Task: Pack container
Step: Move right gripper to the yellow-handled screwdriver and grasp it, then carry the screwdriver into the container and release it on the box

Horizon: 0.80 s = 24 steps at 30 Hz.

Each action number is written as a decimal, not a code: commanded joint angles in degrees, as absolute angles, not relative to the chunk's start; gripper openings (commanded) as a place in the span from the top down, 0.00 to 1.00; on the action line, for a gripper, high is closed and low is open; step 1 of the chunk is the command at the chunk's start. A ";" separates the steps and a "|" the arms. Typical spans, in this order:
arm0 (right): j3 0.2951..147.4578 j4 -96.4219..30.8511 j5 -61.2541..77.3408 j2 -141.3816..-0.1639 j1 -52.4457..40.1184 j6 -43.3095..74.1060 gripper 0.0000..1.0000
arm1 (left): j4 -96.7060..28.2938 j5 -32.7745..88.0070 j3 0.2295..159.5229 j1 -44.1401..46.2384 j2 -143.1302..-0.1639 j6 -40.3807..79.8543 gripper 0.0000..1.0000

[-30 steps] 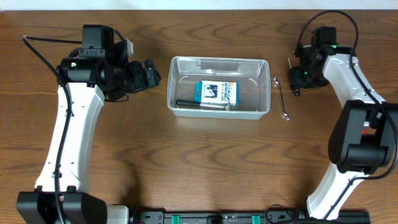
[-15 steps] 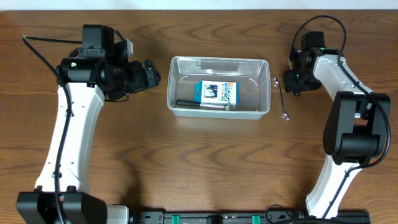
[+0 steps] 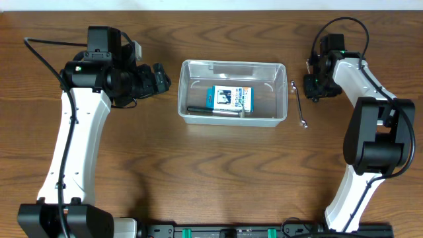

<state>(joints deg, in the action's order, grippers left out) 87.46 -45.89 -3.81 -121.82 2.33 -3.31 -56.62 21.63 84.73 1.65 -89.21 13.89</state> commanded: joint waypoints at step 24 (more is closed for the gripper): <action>89.19 -48.31 -7.31 -122.26 2.04 -2.44 0.99 | -56.75 21.12 84.75 1.74 -88.84 13.80 0.02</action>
